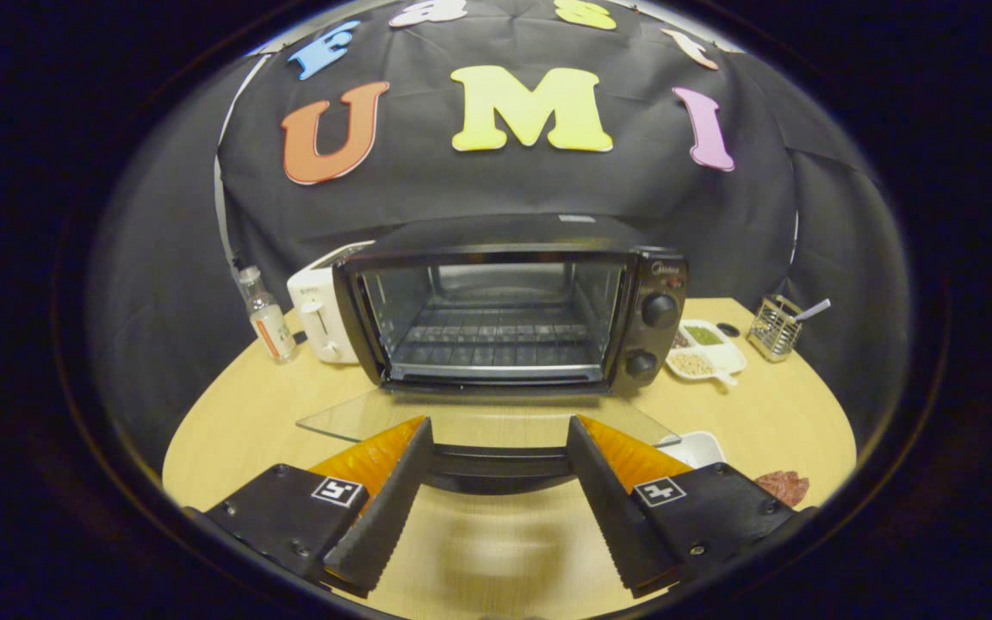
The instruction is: Open the toaster oven, put the food inside, and close the toaster oven door.
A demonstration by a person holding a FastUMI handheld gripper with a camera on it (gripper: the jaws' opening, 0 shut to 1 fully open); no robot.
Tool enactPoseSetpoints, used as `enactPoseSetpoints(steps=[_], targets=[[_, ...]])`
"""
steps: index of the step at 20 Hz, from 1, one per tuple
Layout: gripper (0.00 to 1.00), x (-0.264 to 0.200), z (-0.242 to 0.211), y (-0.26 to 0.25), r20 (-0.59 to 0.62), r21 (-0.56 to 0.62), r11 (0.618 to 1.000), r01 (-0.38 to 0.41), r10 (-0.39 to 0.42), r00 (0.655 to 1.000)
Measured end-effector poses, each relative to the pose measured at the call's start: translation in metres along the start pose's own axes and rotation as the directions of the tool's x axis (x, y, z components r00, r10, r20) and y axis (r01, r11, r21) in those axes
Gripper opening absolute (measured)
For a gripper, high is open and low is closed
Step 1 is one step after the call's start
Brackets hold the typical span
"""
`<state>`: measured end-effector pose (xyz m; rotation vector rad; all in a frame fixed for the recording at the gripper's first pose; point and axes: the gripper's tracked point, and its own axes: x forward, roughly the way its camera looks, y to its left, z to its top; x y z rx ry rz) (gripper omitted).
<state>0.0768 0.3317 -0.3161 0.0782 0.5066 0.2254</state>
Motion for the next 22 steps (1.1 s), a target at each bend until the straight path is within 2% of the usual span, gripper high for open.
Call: enactPoseSetpoints(steps=[7, 11, 16, 19, 22], targets=[[0.99, 0.017, -0.051, -0.001, -0.117, -0.026, 1.000, 0.006, -0.009, 0.993], [0.99, 0.023, -0.055, -0.002, -0.121, -0.052, 0.999, -0.007, 0.001, 0.993], [0.99, 0.007, -0.026, -0.009, -0.064, -0.097, 0.994, -0.055, 0.049, 0.997], [1.00, -0.007, 0.005, -0.050, 0.005, -0.162, 0.986, -0.035, 0.036, 0.999], [1.00, -0.022, 0.028, -0.112, 0.026, -0.185, 0.983, 0.010, -0.005, 1.000]])
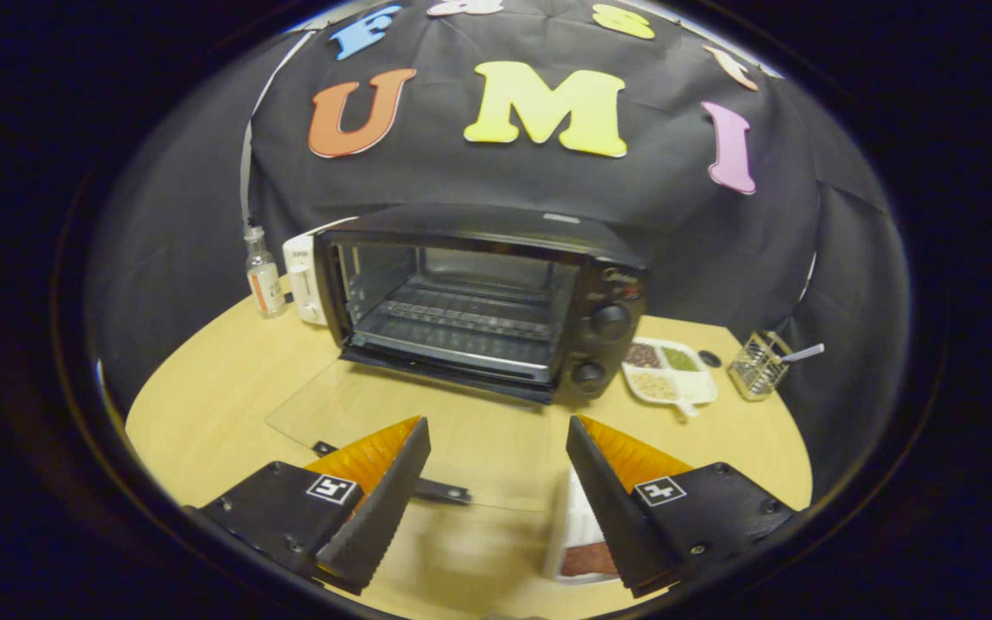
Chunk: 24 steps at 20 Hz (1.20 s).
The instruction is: Open the toaster oven, put the food inside, and close the toaster oven door.
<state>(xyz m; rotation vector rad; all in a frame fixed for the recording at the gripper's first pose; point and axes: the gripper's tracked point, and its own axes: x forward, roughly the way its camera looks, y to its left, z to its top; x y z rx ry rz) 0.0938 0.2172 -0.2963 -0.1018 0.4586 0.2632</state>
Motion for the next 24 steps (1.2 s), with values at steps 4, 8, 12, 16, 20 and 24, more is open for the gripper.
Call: enactPoseSetpoints(steps=[4, 8, 12, 16, 20, 24], targets=[[1.00, -0.015, -0.016, -0.087, -0.038, -0.007, 0.998, 0.059, -0.059, 0.998], [1.00, -0.026, -0.062, -0.125, -0.144, 0.113, 0.994, 0.004, 0.012, 0.989], [0.96, -0.029, -0.096, -0.117, -0.206, 0.207, 0.970, -0.126, 0.169, 0.964], [0.81, -0.044, -0.121, -0.084, -0.269, 0.399, 0.876, -0.270, 0.393, 0.879], [0.43, -0.048, -0.117, -0.079, -0.242, 0.502, 0.810, -0.303, 0.468, 0.850], [0.17, -0.056, -0.106, -0.077, -0.239, 0.501, 0.807, -0.313, 0.476, 0.846]])
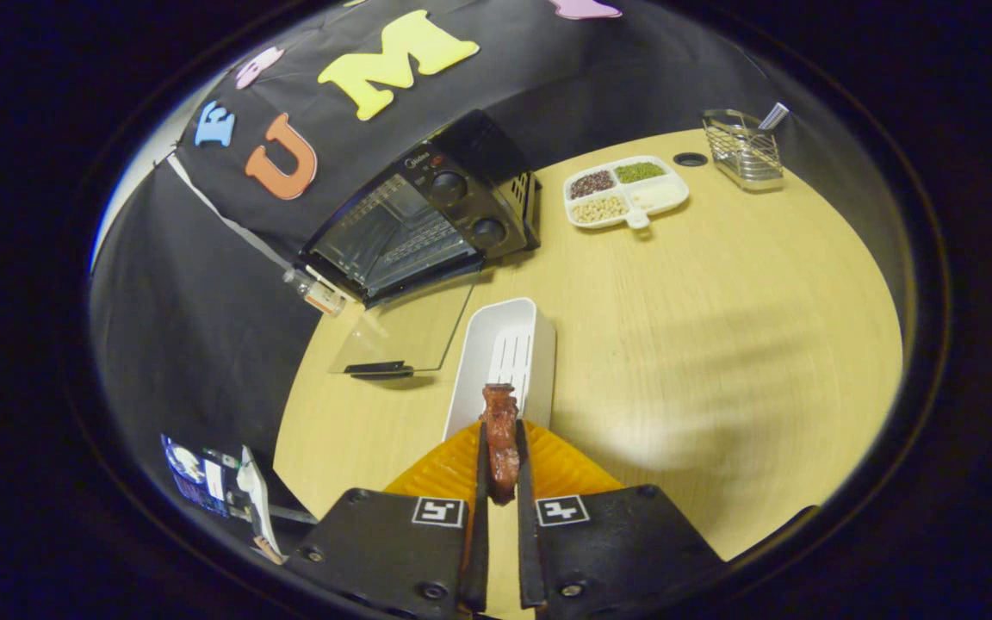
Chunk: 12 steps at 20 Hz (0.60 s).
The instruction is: Open the toaster oven, put the food inside, and close the toaster oven door.
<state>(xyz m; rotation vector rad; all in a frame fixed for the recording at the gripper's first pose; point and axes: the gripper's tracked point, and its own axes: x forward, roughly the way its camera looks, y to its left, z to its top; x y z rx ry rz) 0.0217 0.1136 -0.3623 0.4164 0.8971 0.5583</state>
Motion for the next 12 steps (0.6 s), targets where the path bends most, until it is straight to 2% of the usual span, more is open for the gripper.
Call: enactPoseSetpoints(steps=[7, 12], targets=[[0.16, -0.014, 0.048, 0.062, 0.131, 0.033, 0.999, -0.020, 0.016, 0.991], [0.16, 0.016, 0.078, 0.126, 0.223, 0.067, 0.995, -0.073, 0.056, 0.973]])
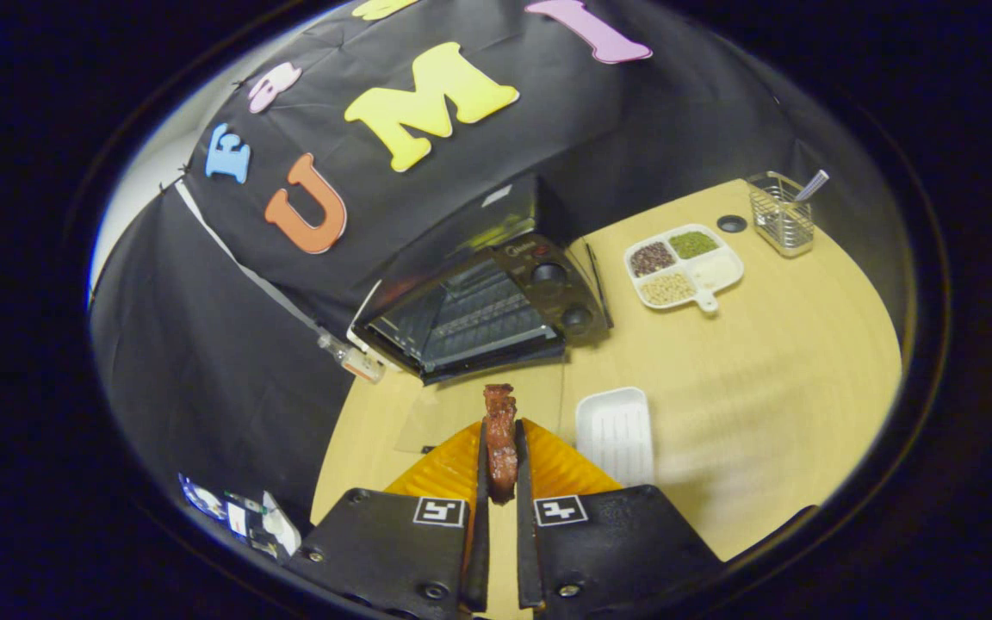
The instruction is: Open the toaster oven, put the food inside, and close the toaster oven door.
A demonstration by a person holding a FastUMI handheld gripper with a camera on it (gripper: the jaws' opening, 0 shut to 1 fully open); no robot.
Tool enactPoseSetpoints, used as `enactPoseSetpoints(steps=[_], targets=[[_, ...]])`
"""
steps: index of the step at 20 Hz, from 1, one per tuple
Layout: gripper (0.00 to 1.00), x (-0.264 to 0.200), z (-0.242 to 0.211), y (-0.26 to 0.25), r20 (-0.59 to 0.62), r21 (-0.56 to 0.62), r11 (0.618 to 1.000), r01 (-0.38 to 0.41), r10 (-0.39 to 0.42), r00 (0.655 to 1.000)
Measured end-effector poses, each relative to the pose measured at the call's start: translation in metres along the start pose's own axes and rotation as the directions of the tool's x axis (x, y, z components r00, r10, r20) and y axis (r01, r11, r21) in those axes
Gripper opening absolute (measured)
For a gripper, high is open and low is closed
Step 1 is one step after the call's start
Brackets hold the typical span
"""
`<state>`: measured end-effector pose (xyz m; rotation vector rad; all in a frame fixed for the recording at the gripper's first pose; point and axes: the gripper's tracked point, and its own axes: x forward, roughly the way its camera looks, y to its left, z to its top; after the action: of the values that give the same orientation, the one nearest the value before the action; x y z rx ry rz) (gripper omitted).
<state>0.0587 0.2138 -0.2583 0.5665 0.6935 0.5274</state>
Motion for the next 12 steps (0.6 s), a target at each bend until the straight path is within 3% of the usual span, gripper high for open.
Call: enactPoseSetpoints(steps=[8, 12], targets=[[0.16, 0.112, 0.009, 0.058, 0.143, 0.242, 0.968, -0.067, 0.033, 0.989], [0.16, 0.160, 0.025, 0.053, 0.234, 0.377, 0.924, -0.061, -0.032, 0.972]])
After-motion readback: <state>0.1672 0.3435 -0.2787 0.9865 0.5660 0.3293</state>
